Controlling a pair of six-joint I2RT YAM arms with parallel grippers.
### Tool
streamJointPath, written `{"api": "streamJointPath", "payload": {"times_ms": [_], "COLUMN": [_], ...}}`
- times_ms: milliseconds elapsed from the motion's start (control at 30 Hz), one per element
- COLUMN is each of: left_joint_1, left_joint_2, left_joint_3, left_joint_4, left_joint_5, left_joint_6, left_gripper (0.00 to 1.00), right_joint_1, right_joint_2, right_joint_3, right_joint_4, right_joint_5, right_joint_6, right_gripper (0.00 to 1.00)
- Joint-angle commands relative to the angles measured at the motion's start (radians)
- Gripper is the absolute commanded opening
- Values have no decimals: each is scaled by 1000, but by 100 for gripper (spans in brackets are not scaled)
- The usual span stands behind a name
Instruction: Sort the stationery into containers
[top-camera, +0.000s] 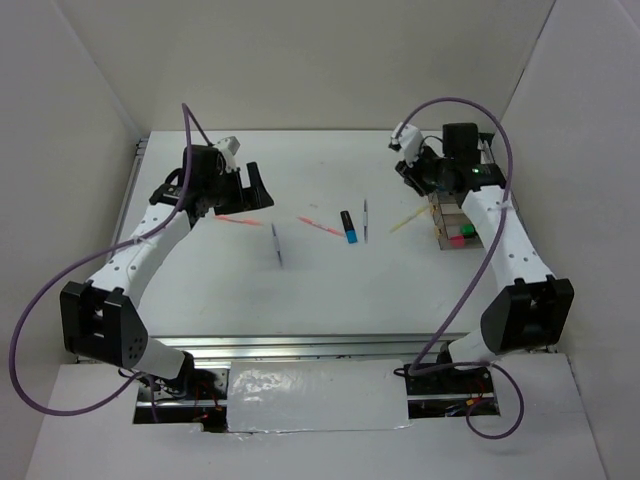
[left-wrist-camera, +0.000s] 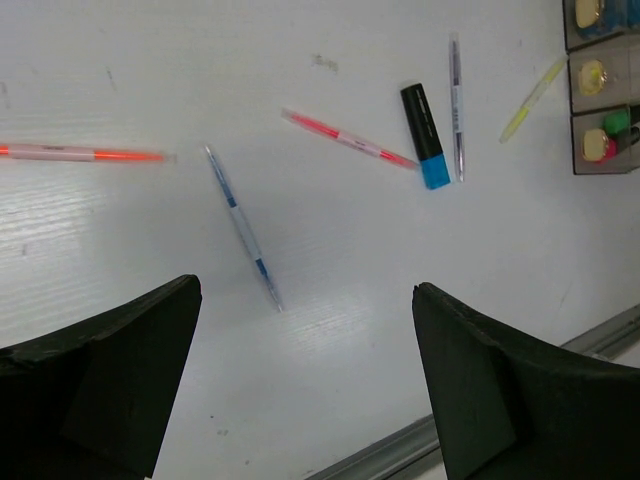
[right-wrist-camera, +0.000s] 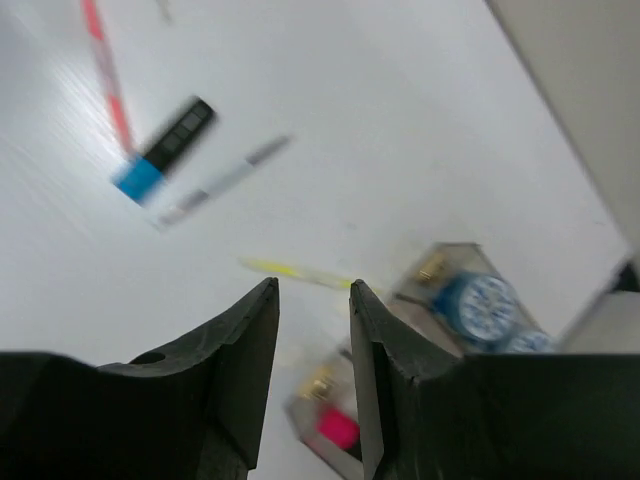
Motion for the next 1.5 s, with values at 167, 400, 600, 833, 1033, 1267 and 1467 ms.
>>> {"api": "streamJointPath", "payload": {"times_ms": [167,400,600,833,1033,1267,1467], "left_joint_1": [-1,17,34,48,55,58,57], "left_joint_2": [-58,-70,-66,-49,-52,-34,-23], "left_joint_3": [-21,-57,-71,-75,-87,-86,-89], "left_joint_4": [-2,1,1,-1,7,4,10], "left_joint_5": [-172,-168,-148,-123,-111,-99,-83], "left_joint_6": [-28,-13,-10,-5,0,0,-3], "left_gripper": [99,99,99,99,99,99,99], "right_joint_1": [272,383,411,405,385,371,356], "right_joint_2": [200,421,531,608,648,680,697], "right_joint_3": [85,184,250,288,294,293,294], "right_joint_4": [96,90,87,56,19,-5,-13], "right_joint_5": [253,393,448,401,326,312,321], "right_joint_6": [822,880,883,874,825,817,822], "right_gripper": [38,48,54,67,65,58,53]}}
